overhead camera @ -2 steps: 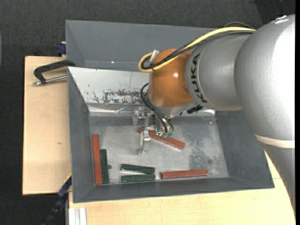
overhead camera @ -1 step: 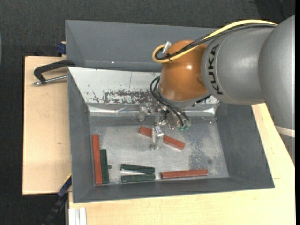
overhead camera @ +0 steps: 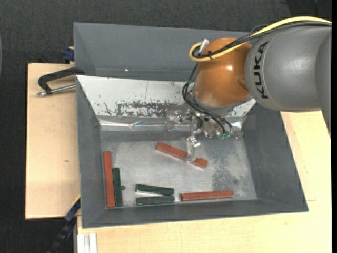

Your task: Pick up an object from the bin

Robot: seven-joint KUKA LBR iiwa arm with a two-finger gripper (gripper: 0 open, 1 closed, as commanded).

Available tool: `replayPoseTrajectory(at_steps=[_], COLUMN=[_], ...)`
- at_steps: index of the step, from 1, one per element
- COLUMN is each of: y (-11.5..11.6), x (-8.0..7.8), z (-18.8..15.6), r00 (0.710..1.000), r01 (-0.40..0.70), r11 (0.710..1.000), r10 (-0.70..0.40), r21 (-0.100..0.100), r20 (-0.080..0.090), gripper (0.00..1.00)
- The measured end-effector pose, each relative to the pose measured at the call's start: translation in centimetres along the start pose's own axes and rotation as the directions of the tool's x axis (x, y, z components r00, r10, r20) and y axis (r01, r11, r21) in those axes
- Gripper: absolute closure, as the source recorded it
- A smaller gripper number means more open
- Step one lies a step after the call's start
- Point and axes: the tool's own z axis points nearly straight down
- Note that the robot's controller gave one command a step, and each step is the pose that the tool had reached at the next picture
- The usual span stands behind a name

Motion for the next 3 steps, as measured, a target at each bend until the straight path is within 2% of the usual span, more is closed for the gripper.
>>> replayPoseTrajectory(at_steps=[1, 2, 3], y=[-3.7, 2.3, 2.3], x=[2.7, 2.1, 2.1], z=[4.1, 4.6, 4.6], r00=[0.980, 0.982, 0.982], r01=[-0.200, -0.187, -0.187], r11=[0.980, 0.982, 0.982], r10=[0.200, 0.187, 0.187], r21=[-0.004, -0.004, -0.004], r20=[-0.009, -0.010, -0.010], gripper=[0.00, 1.00, 1.00])
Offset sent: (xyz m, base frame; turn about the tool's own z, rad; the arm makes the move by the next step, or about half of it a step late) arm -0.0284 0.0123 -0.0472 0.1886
